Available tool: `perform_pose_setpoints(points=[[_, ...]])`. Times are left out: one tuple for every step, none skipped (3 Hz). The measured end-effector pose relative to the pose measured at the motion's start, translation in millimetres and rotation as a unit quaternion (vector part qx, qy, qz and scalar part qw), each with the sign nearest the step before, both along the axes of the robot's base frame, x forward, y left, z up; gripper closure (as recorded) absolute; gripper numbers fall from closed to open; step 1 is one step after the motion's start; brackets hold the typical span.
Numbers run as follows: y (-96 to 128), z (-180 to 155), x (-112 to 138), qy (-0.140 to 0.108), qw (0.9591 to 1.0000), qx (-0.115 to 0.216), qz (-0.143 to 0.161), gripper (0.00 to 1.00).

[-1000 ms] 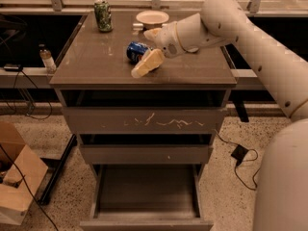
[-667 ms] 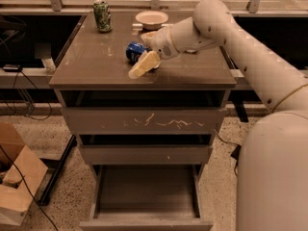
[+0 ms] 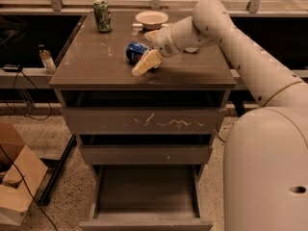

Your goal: Place pepsi can into bottom drawer

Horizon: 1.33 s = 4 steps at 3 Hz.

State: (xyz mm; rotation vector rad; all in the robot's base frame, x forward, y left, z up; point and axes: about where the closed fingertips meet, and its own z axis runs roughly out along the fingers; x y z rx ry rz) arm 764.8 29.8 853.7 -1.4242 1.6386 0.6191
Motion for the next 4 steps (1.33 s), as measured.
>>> perform_pose_setpoints(points=[[-2,-9,4,0.01,0.9998,-0.016,-0.007,0.16],[-2,-11,2,0.011,0.9994,-0.032,-0.004,0.4],[1,7,-13,-0.007,0.9995,-0.032,0.004,0.7],[16,31,-41,-0.033,0.9978,-0.018,0.055,0.94]])
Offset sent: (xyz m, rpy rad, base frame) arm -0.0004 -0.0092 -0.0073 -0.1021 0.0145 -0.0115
